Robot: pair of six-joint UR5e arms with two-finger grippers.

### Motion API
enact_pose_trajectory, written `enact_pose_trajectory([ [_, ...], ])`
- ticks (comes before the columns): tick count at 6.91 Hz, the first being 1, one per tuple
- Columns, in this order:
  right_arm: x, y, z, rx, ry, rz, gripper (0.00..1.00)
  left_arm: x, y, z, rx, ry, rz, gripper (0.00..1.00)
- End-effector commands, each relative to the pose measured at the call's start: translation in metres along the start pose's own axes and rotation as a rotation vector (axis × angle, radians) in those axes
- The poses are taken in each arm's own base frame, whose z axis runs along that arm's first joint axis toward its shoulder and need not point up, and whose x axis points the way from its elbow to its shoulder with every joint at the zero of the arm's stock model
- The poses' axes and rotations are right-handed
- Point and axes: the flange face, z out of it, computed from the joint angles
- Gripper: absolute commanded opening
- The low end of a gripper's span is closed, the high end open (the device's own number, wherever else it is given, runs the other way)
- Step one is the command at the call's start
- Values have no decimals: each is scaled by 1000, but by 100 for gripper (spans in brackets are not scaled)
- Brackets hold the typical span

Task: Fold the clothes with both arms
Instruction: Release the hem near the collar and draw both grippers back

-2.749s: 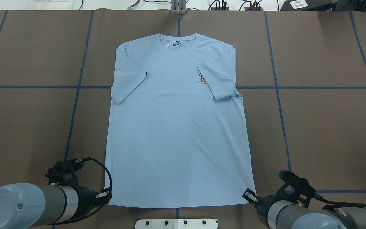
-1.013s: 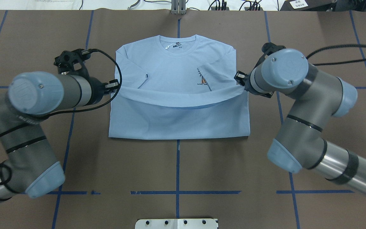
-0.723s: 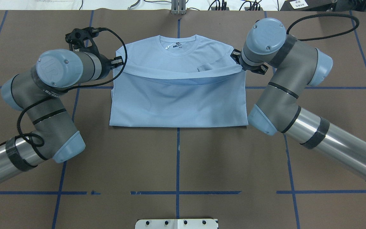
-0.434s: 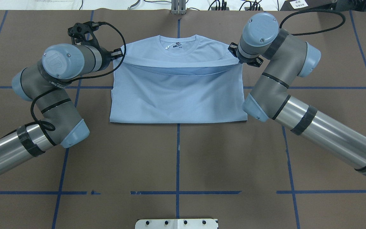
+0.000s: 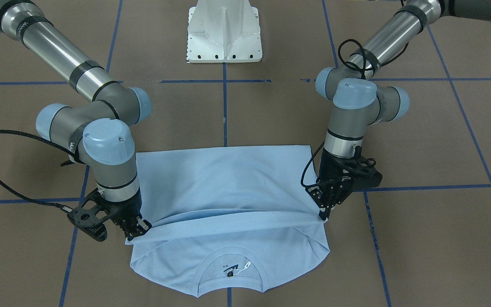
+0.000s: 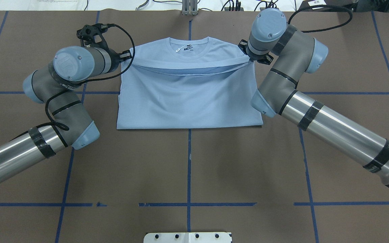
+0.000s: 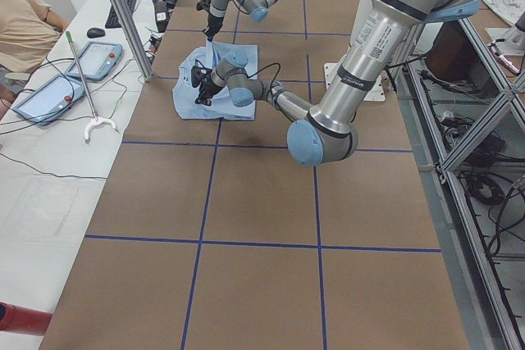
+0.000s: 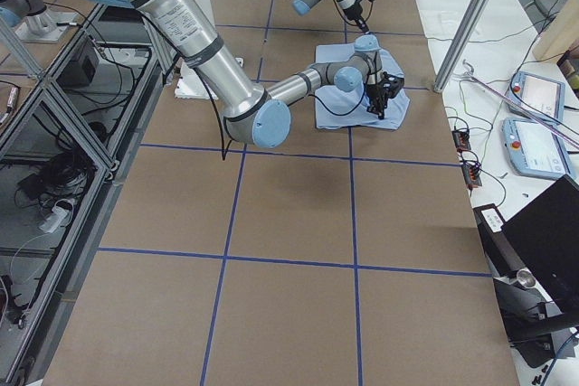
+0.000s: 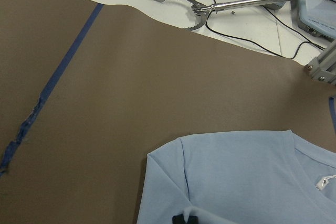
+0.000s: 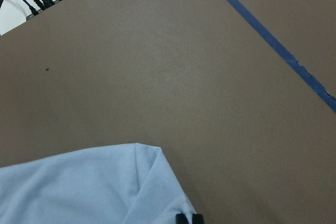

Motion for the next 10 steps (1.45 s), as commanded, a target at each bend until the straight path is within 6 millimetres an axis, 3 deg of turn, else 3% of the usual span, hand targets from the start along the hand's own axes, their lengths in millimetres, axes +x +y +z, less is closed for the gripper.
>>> enact_pose_trajectory([
  [1, -5, -6, 9, 4, 1, 5, 0, -7, -3, 12, 5, -1, 9, 0],
  [4, -9, -5, 10, 3, 4, 3, 0, -16, -4, 19, 5, -22, 10, 6],
  [5, -11, -4, 9, 2, 2, 1, 0, -18, -3, 22, 3, -28, 10, 19],
  [6, -12, -4, 9, 3, 1, 1, 29, -24, -3, 28, 2, -42, 10, 41],
  [7, -16, -4, 6, 3, -5, 0, 46, -24, -3, 28, 2, -42, 8, 48],
  [8, -19, -3, 2, 3, -12, 0, 56, -24, -4, 27, 3, -37, 4, 52],
  [9, -19, -2, -3, -1, -24, 3, 56, -18, -7, 21, 11, 15, 0, 54],
  [10, -15, 8, -30, -62, -82, 5, 58, -2, -11, 3, 8, 82, -2, 59],
])
